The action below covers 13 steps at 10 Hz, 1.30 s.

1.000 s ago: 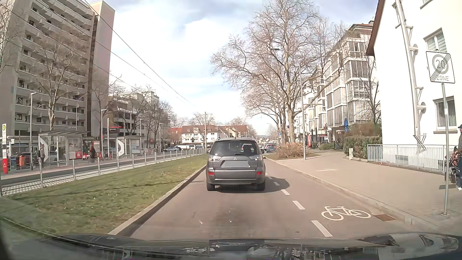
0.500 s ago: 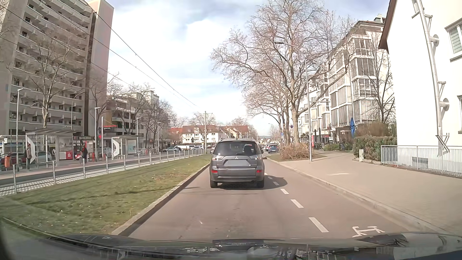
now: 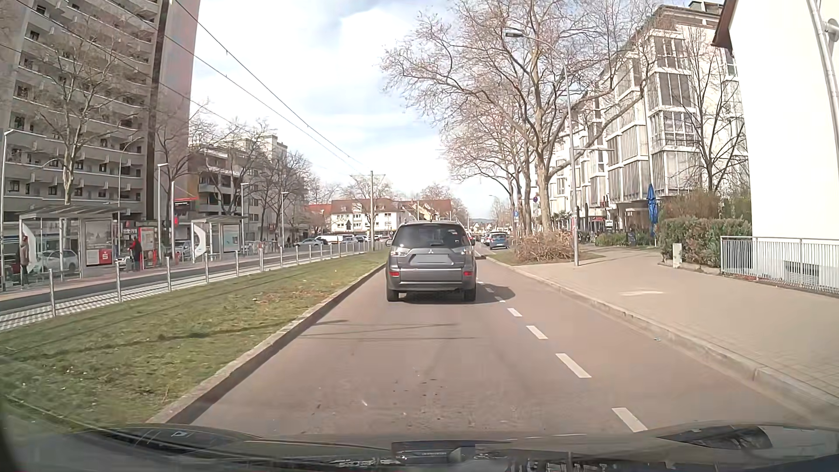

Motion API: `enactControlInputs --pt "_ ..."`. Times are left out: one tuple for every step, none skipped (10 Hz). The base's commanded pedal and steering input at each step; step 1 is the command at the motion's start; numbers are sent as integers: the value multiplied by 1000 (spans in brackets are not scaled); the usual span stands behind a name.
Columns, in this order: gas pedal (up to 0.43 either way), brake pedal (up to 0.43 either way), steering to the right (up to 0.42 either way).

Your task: Follow the waypoints while adhering to traffic rules and regulations

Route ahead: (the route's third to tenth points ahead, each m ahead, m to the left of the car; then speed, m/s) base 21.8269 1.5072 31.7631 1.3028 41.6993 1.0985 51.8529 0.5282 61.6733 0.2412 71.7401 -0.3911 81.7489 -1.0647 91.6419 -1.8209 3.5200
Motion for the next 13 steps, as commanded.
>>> enactControlInputs --pt "8 0 -1" --pt "8 0 0" --pt "8 0 0" --pt "8 0 0" --pt "8 0 0" --pt "8 0 0" --pt "20 0 0" --pt "59 0 0" --pt "130 0 0" --pt "130 0 0" --pt "130 0 0" --pt "130 0 0" --pt "130 0 0"
